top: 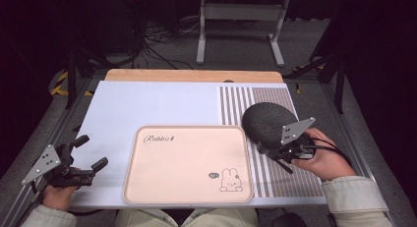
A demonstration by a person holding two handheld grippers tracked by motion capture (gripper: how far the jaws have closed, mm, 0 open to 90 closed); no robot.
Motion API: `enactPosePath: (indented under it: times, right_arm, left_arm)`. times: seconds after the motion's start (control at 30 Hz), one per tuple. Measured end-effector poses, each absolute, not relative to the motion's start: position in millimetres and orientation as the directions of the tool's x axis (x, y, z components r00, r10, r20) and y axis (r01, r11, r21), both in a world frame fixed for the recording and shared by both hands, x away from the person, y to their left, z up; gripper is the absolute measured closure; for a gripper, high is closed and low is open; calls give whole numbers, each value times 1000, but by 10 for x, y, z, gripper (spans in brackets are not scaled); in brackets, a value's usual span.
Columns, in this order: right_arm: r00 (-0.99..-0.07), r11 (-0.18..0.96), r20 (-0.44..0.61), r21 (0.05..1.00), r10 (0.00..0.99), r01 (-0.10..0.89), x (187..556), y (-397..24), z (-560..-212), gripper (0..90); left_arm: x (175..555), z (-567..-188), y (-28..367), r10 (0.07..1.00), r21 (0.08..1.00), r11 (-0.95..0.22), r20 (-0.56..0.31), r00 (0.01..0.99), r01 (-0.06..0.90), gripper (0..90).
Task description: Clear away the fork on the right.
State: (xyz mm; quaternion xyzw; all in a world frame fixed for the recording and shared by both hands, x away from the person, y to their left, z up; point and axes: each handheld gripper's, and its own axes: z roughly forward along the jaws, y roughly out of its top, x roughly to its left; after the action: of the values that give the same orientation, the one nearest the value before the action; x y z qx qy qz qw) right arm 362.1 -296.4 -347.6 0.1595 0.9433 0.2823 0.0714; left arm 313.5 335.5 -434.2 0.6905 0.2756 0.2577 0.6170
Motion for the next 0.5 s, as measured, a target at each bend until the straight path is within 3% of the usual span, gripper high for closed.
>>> enactPosePath:
  times: [0.5]
  right_arm:
    - [-858,663,65,606,510,440,3557,-2740,-3247,874]
  left_arm:
    - [3133,-4341,3356,700,995,-84,15,714,61,1]
